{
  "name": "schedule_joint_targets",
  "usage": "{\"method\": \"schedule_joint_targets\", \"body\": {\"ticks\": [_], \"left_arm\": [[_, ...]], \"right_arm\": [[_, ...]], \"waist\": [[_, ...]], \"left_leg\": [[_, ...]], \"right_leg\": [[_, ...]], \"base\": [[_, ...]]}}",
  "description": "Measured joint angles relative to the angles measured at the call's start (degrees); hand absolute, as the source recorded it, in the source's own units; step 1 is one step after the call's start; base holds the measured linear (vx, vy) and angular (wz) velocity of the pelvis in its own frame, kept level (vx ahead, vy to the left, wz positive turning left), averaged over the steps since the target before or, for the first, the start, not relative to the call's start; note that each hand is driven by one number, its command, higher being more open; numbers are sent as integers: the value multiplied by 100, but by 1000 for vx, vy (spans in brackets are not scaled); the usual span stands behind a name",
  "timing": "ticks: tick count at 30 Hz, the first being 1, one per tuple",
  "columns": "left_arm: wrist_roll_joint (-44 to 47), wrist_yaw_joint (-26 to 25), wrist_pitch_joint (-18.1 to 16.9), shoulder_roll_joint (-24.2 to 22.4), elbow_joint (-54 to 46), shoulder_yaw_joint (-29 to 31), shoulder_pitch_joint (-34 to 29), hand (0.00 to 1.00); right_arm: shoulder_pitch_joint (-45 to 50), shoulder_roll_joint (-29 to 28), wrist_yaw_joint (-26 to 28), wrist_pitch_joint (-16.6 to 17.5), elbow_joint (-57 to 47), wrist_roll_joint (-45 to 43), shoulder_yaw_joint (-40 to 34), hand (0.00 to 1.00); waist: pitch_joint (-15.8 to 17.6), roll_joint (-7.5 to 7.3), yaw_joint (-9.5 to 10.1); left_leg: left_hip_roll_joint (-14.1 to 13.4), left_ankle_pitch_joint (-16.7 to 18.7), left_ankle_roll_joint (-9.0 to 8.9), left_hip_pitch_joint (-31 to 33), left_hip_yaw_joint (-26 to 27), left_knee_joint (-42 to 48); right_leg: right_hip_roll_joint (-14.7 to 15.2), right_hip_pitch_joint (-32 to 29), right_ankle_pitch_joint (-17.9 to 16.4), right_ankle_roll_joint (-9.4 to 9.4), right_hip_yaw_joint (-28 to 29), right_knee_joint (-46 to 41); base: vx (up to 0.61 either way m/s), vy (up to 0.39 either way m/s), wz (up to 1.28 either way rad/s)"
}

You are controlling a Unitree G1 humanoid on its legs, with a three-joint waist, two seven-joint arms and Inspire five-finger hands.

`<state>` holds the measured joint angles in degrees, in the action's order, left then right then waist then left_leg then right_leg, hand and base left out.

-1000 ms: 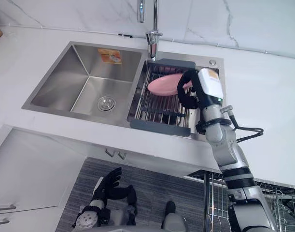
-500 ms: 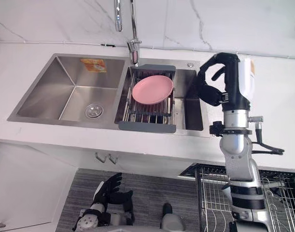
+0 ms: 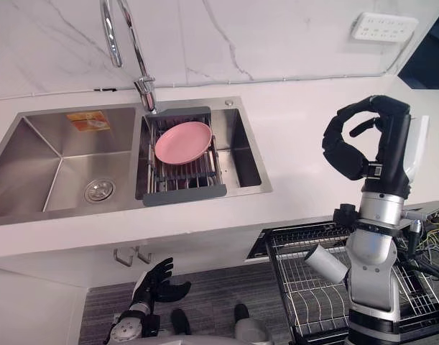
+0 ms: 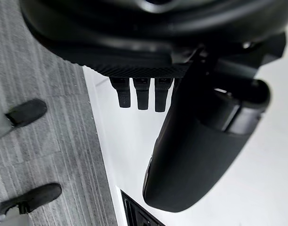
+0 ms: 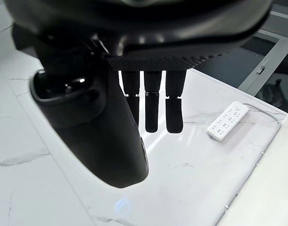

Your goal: Walk over to the sink, pick up the cup, carry it to the dishwasher, place the cup inside the dishwasher, then close the dishwasher door

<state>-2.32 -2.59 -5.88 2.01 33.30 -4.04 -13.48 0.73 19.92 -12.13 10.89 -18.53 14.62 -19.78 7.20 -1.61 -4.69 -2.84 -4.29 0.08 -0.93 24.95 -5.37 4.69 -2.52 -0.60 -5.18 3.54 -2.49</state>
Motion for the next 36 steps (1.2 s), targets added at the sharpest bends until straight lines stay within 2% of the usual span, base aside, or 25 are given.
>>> {"method": "schedule_joint_targets", "body": {"ticks": [7,20,21,29,36], "left_arm": [[-5,11,0,21,113,-87,-88,90],[-108,49,-1,188,281,-334,-107,90],[-110,52,-1,268,289,-484,-42,90],[-93,30,-1,255,301,-414,-40,90],[236,-157,12,234,346,-46,-43,90]], "right_arm": [[14,1,238,1,2,-1,86,90],[120,40,726,25,456,0,1089,90],[-228,230,825,25,788,3,1634,90],[-238,230,773,17,949,22,1631,90],[-315,238,462,-241,1558,133,1606,90]], "waist": [[-66,28,5],[-150,22,80],[-213,-75,227],[-215,-73,226],[-216,-72,309]], "left_leg": [[-6,17,-24,2,7,-1],[8,13,-19,15,-151,-3],[17,-26,21,49,-328,-3],[-8,-31,23,37,-296,10],[-162,-38,-40,-57,-353,140]], "right_leg": [[5,5,23,1,-5,41],[34,104,51,42,-172,100],[48,188,51,44,-350,154],[45,215,42,57,-402,187],[107,404,21,92,-1181,188]], "base": [[-6,-3,-2],[14,-2,6],[0,0,0],[0,0,0],[12,-17,2]]}}
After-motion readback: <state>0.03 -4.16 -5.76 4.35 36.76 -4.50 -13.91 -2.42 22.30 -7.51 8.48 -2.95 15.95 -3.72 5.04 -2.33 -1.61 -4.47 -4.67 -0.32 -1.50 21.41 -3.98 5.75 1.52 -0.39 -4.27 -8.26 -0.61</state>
